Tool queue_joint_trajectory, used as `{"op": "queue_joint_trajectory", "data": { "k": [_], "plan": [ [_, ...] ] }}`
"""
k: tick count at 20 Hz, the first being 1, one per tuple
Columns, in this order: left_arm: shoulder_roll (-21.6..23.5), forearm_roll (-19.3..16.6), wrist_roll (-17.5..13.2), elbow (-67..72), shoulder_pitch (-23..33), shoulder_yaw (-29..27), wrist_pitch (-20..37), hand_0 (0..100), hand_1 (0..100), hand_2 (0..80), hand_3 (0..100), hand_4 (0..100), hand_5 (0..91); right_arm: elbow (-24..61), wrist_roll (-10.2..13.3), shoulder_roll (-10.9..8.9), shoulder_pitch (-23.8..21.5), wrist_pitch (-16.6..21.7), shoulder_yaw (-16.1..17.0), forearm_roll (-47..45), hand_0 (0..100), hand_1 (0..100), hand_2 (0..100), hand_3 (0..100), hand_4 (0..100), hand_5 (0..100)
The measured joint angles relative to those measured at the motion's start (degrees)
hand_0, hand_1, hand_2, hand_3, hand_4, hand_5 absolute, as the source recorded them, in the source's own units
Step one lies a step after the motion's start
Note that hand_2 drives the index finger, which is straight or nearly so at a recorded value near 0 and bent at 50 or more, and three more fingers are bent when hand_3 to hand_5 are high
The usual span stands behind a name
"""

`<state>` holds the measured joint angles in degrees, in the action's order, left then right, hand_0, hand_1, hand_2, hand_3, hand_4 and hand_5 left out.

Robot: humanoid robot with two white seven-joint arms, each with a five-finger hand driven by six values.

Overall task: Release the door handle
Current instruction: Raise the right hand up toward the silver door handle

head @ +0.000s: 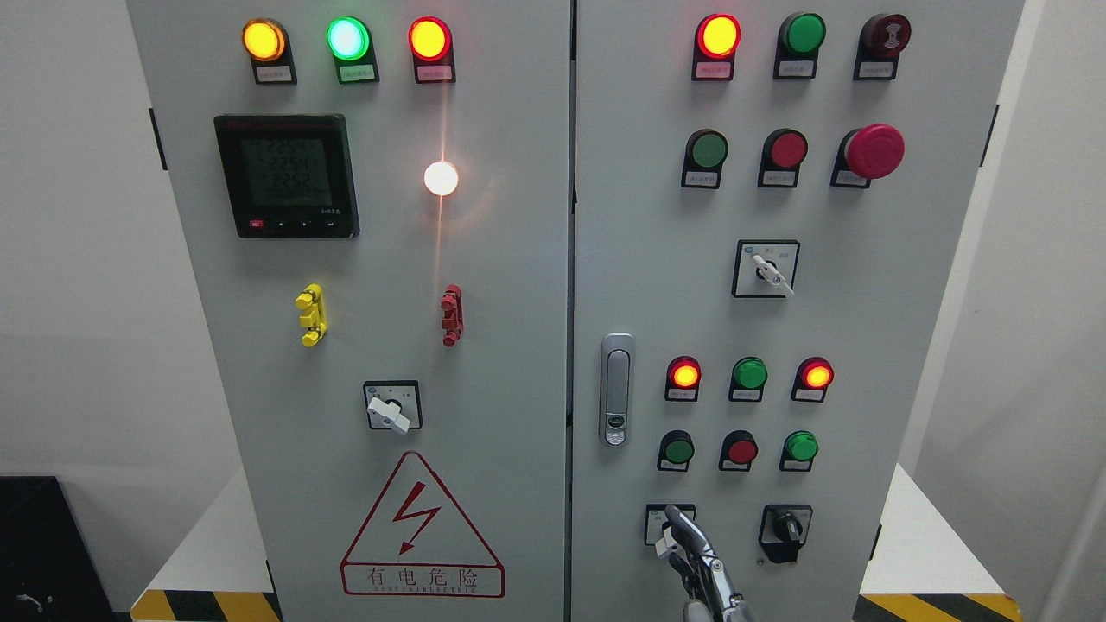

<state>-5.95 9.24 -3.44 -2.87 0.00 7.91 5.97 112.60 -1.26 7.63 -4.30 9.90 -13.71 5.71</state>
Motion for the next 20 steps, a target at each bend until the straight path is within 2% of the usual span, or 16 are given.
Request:
{"op": "queue_joint_trajectory", "data": {
  "k": [10,12,14,15,16,18,19,20],
  "plan": [
    [0.0,0.0,0.0,0.0,0.0,0.0,0.0,12,56,0.0,0,0,0.0,0.1,0.3,0.0,0.0,0.0,0.0,0.0,34,5,0,8,10,9],
    [0.0,0.0,0.0,0.0,0.0,0.0,0.0,12,56,0.0,0,0,0.0,0.2,0.6,0.0,0.0,0.0,0.0,0.1,33,6,0,10,15,12],
    [0.0,0.0,0.0,0.0,0.0,0.0,0.0,12,56,0.0,0,0,0.0,0.3,1.1,0.0,0.0,0.0,0.0,0.3,34,11,0,16,29,25],
    [0.0,0.0,0.0,0.0,0.0,0.0,0.0,12,56,0.0,0,0,0.0,0.3,1.3,0.0,0.0,0.0,0.0,0.4,36,17,0,25,40,35],
    [0.0,0.0,0.0,0.0,0.0,0.0,0.0,12,56,0.0,0,0,0.0,0.4,1.7,0.0,0.0,0.0,0.0,0.7,37,18,0,27,43,38],
    [0.0,0.0,0.0,0.0,0.0,0.0,0.0,12,56,0.0,0,0,0.0,0.5,2.1,-0.01,0.0,0.0,0.0,1.9,42,22,0,45,58,58],
    [0.0,0.0,0.0,0.0,0.0,0.0,0.0,12,56,0.0,0,0,0.0,0.6,2.2,-0.01,0.0,-0.1,0.0,3.0,43,22,0,46,61,63],
    [0.0,0.0,0.0,0.0,0.0,0.0,0.0,12,56,0.0,0,0,0.0,0.7,2.4,-0.02,0.1,-0.2,0.0,4.2,44,25,0,52,67,70]
  ]
}}
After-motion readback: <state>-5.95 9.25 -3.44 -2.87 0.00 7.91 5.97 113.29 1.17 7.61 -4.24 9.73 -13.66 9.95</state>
